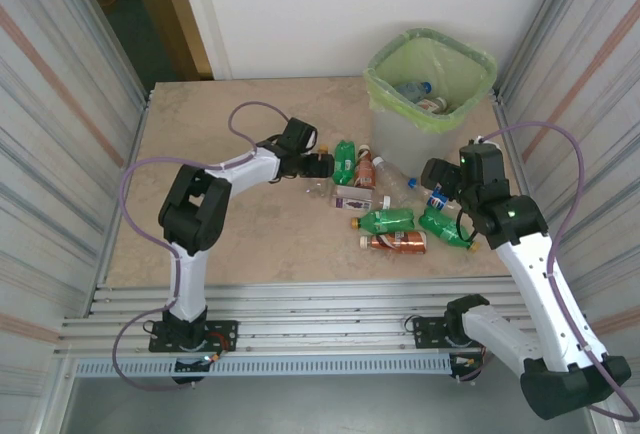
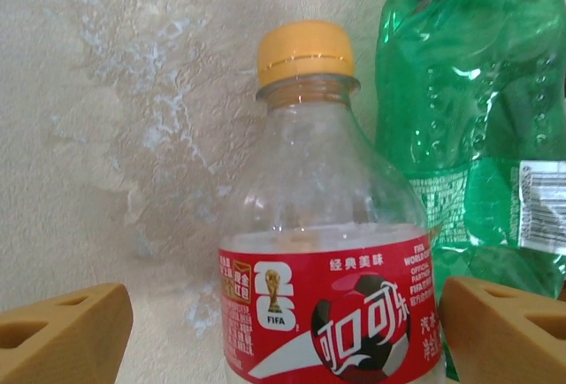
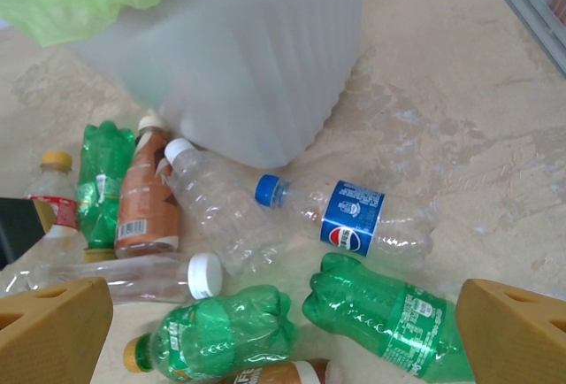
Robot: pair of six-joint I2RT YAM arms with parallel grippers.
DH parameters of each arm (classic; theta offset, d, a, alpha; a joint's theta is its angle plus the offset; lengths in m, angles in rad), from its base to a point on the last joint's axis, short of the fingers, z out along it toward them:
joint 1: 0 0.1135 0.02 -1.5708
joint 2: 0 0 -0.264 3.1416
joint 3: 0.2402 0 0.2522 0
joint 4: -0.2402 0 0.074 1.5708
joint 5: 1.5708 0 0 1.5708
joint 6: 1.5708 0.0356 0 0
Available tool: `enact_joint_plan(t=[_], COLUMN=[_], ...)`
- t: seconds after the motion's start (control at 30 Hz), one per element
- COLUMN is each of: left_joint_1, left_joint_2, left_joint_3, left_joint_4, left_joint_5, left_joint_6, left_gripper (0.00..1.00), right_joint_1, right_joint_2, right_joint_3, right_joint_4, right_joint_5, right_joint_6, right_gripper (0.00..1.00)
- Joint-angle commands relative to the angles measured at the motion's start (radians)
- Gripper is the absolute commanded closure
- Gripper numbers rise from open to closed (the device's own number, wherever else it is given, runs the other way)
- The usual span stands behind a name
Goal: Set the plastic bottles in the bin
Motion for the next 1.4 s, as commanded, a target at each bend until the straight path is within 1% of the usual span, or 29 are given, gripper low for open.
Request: enact_joint_plan(t=[0.0,0.2,0.43,0.7,0.83,0.97,1.03,1.13,1.27,1.37], left_joint_1=[-0.012,-0.02,-0.02,-0.019,-0.02,-0.02,-0.019,-0.018,-0.014,-0.006], left_joint_2=[0.009,0.013,0.017,0.021,-0.023,-0.131,-0.205,-0.335,-0.51,-0.611], left_joint_3=[-0.018,-0.057,-0.086,-0.103,-0.151,-0.253,-0.322,-0.442,-0.604,-0.679], left_joint_4=[-0.014,-0.01,0.004,0.032,0.064,0.132,0.186,0.296,0.488,0.579], left_joint_5=[-0.057,-0.082,-0.098,-0.088,-0.097,-0.101,-0.092,-0.046,0.06,0.163], left_joint_6=[-0.004,-0.01,-0.007,0.011,0.035,0.049,0.056,0.072,0.097,0.107], left_gripper=[0.11,0.14,0.2,0.35,0.42,0.47,0.49,0.49,0.5,0.5], right_joint_1=[0.028,0.126,0.211,0.277,0.33,0.394,0.418,0.434,0.437,0.437], right_joint_2=[-0.013,-0.004,-0.001,0.012,0.01,0.013,0.017,0.032,0.079,0.163], right_joint_3=[0.003,-0.001,-0.013,-0.017,-0.011,0.009,0.014,0.011,0.018,0.063], right_joint_4=[0.011,-0.006,0.011,0.011,0.017,0.04,0.079,0.178,0.336,0.397], right_joint_5=[0.055,0.144,0.2,0.245,0.276,0.292,0.261,0.153,-0.018,-0.113], right_joint_6=[0.036,0.071,0.104,0.135,0.142,0.143,0.128,0.099,0.068,0.048], right_gripper=[0.02,0.02,0.02,0.02,0.02,0.02,0.02,0.02,0.02,0.02])
